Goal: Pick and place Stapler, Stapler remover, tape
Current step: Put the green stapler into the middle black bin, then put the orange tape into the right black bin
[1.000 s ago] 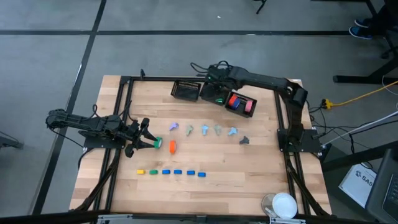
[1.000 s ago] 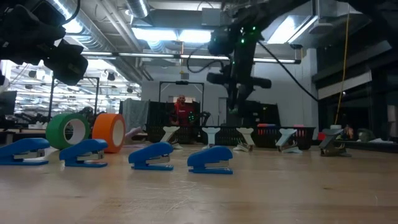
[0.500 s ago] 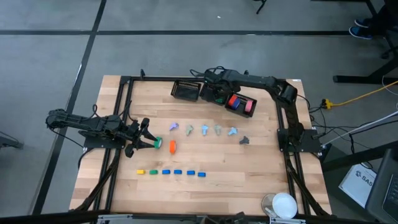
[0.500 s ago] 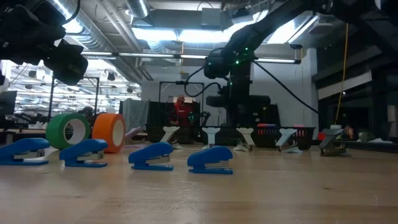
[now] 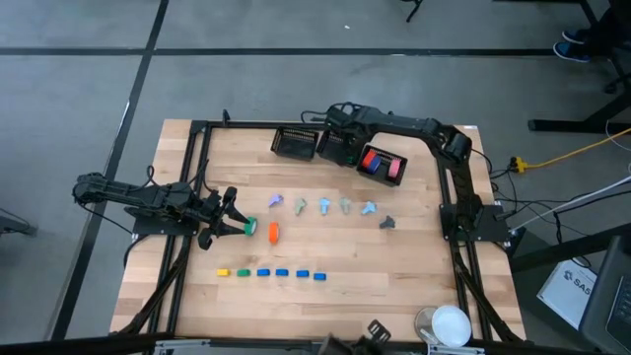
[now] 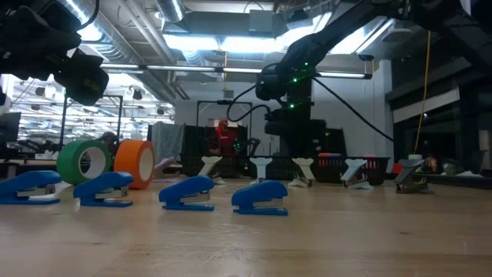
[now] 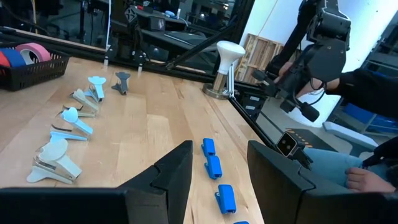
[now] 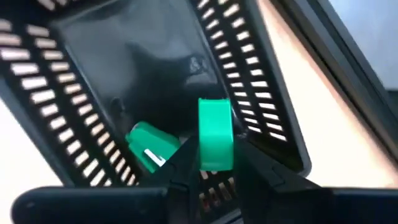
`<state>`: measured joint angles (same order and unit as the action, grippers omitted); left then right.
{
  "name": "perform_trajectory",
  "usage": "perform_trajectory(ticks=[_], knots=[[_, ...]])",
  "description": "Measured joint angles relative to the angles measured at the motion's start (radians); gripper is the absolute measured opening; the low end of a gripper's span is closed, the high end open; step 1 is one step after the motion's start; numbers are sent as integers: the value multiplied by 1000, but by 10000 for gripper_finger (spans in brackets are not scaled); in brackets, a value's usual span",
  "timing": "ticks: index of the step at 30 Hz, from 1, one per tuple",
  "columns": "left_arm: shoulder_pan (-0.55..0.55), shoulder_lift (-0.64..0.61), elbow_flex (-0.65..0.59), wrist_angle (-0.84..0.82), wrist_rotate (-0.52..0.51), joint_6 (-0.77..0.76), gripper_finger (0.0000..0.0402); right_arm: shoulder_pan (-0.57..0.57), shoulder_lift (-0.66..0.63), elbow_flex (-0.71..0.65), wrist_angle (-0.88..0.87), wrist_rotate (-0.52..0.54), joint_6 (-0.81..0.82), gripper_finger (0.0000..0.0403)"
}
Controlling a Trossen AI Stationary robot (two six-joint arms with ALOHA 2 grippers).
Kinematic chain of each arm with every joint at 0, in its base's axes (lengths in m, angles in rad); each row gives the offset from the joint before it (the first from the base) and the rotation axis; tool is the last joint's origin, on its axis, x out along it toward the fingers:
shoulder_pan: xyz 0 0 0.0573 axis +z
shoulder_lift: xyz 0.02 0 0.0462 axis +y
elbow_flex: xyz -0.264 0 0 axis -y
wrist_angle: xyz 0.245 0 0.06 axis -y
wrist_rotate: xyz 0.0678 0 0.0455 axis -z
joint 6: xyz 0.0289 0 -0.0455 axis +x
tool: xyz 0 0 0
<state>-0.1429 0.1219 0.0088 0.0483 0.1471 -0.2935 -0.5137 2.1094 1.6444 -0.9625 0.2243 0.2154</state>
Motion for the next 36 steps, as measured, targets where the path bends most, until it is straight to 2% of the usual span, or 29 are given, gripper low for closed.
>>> perform_trajectory(ticks=[6,14,27,36], knots=[[0,0,0,0,0,0,150,-18,0,0,0,1,-93,82],[0,0,0,0,0,0,150,-23,0,0,0,-4,-93,86],[0,0,0,0,0,0,150,-23,0,0,0,-7,-89,149],[0,0,0,0,0,0,150,-19,-1,31,-48,-8,-67,156]])
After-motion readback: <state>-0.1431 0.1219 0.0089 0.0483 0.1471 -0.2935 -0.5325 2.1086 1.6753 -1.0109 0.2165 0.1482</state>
